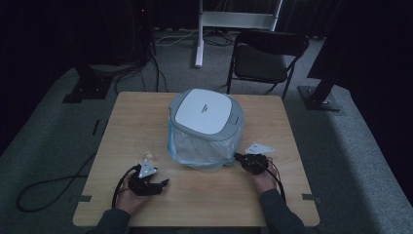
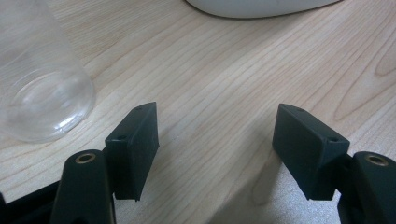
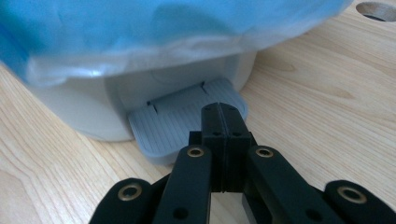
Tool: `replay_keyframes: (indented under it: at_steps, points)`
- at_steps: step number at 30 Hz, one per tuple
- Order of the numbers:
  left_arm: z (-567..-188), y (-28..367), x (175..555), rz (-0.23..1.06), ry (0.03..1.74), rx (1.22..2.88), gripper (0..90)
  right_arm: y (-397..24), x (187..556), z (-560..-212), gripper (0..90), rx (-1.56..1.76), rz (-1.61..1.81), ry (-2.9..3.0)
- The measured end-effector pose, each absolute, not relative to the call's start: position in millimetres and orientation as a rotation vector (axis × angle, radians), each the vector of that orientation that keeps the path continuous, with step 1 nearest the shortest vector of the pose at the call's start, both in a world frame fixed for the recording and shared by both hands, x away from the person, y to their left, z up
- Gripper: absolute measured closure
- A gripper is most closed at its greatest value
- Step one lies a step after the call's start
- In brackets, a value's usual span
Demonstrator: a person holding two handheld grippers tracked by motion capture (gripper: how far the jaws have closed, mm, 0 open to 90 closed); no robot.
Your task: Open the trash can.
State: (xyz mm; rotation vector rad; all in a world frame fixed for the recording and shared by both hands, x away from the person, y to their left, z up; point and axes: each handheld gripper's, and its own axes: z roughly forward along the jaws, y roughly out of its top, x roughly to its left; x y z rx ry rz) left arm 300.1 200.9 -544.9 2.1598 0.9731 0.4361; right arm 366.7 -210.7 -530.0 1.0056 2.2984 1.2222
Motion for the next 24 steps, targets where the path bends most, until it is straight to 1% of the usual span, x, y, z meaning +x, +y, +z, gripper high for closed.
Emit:
replay_keyframes:
  at_steps: [9, 24]
  points:
    - [-545, 201, 300, 0.435, 0.972, 2.159, 32.0, -203, 368, -530, 90.0, 0.971, 1.264, 2.309]
    - [-545, 201, 300, 0.435, 0.972, 2.160, 32.1, -208, 368, -538, 90.0, 0.967, 1.328, 2.293]
